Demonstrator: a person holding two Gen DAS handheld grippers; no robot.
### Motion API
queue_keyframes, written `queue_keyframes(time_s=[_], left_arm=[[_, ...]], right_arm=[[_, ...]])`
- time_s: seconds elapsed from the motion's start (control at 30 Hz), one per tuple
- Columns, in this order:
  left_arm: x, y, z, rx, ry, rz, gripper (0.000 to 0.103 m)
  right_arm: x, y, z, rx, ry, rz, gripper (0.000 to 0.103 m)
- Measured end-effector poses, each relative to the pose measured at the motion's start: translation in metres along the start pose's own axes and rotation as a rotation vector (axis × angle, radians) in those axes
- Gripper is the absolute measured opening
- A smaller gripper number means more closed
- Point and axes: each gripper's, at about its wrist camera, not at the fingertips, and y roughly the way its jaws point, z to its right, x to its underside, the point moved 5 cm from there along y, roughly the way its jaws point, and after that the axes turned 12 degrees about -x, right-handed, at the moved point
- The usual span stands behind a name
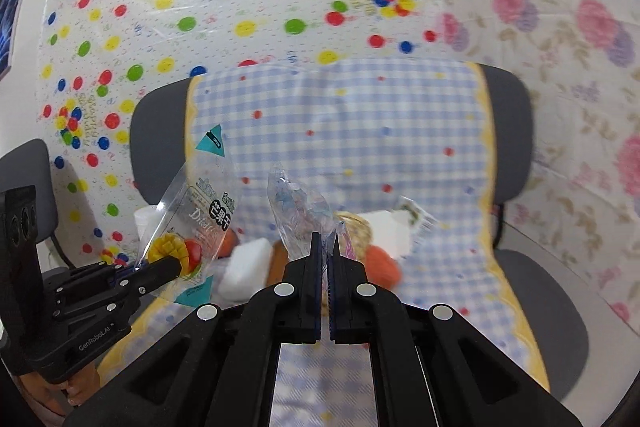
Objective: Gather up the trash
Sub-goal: 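Carry both wrappers over the pink trash bin and open both grippers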
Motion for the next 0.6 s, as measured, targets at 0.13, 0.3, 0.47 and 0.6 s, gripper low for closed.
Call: queue_keyframes(time_s=[0.13, 0.3, 0.47, 0.6], left_arm=[[0.005, -0.010, 0.041, 0.090, 0.038, 0.002, 0.008], [0.017, -0.017, 0.090, 0.213, 0.081, -0.023, 0.008], [0.039, -0.022, 0.138, 0.329, 0.137, -0.065, 0.008], [0.062, -0.024, 0.173, 0.422, 0.175, -0.111, 0.008]], right_arm=[[0.016, -0.041, 0.019, 0.082, 0.037, 0.013, 0.003], [0.038, -0.092, 0.040, 0.207, 0.067, 0.023, 0.003], [0.072, -0.133, 0.062, 0.312, 0.133, -0.012, 0.003], [0.103, -0.158, 0.081, 0.386, 0.205, -0.052, 0.003]])
